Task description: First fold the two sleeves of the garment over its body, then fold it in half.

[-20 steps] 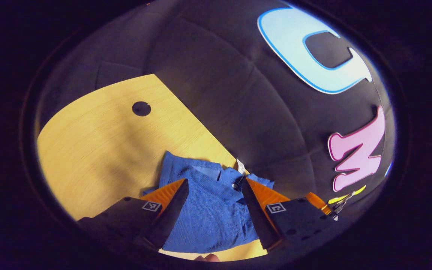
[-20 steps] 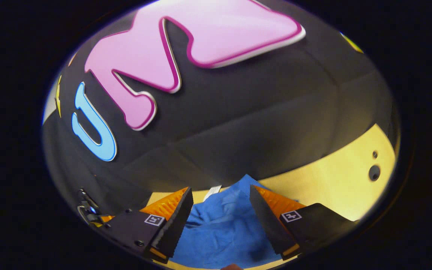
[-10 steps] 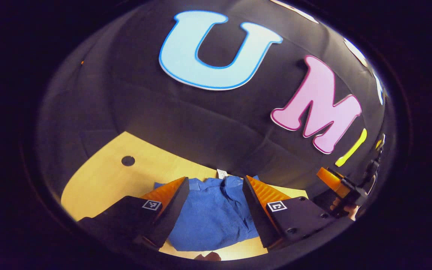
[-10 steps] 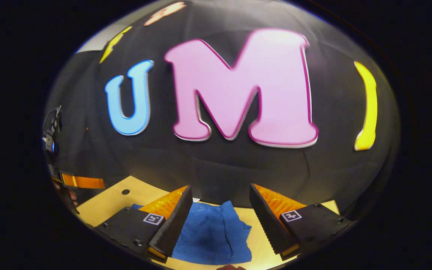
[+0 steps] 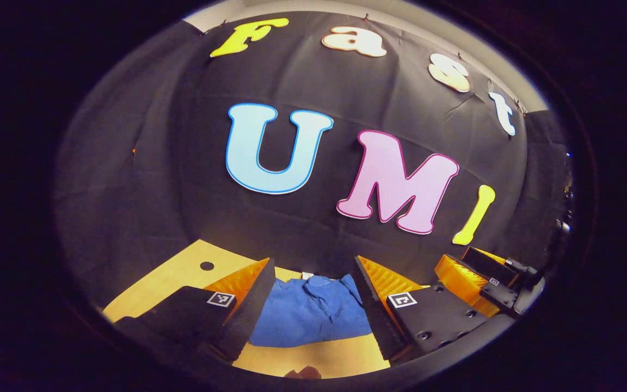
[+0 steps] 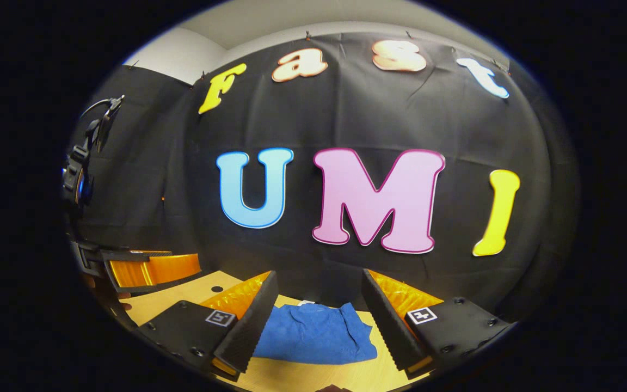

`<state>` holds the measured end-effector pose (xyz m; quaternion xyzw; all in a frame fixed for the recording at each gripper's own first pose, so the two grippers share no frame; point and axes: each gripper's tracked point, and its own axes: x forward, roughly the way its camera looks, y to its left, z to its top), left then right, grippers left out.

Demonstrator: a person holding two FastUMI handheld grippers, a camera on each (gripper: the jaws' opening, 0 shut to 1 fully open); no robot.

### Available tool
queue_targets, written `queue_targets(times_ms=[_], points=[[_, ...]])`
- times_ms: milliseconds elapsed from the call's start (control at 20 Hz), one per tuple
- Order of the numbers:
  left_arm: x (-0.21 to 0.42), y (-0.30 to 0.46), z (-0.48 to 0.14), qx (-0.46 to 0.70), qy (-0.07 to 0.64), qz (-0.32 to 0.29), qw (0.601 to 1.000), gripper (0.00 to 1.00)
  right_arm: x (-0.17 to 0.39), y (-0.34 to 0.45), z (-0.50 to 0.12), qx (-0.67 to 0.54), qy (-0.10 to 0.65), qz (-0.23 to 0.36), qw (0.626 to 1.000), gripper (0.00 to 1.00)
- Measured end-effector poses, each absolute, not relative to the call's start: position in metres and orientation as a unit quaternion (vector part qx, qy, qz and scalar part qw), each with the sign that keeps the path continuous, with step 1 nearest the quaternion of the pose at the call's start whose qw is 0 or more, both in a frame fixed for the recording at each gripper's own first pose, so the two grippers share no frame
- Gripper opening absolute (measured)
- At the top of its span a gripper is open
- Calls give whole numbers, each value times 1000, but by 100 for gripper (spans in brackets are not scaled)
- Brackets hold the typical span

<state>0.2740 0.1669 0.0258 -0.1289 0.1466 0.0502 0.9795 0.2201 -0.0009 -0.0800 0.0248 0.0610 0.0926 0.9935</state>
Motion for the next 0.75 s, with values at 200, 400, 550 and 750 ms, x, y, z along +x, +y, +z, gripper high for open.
queue_targets(times_ms=[200, 400, 550, 750], points=[[192, 167, 53, -63, 101, 80, 990, 85, 148, -2, -26, 15, 20, 73, 997, 98], [123, 148, 63, -51, 89, 89, 991, 82, 91, 5, -8, 38, 25, 67, 997, 98], [89, 140, 67, -62, 87, 97, 989, 80, 65, 9, 7, 50, 16, 73, 996, 98], [75, 154, 72, -61, 80, 134, 986, 82, 58, 7, 11, 31, 4, 97, 995, 98]])
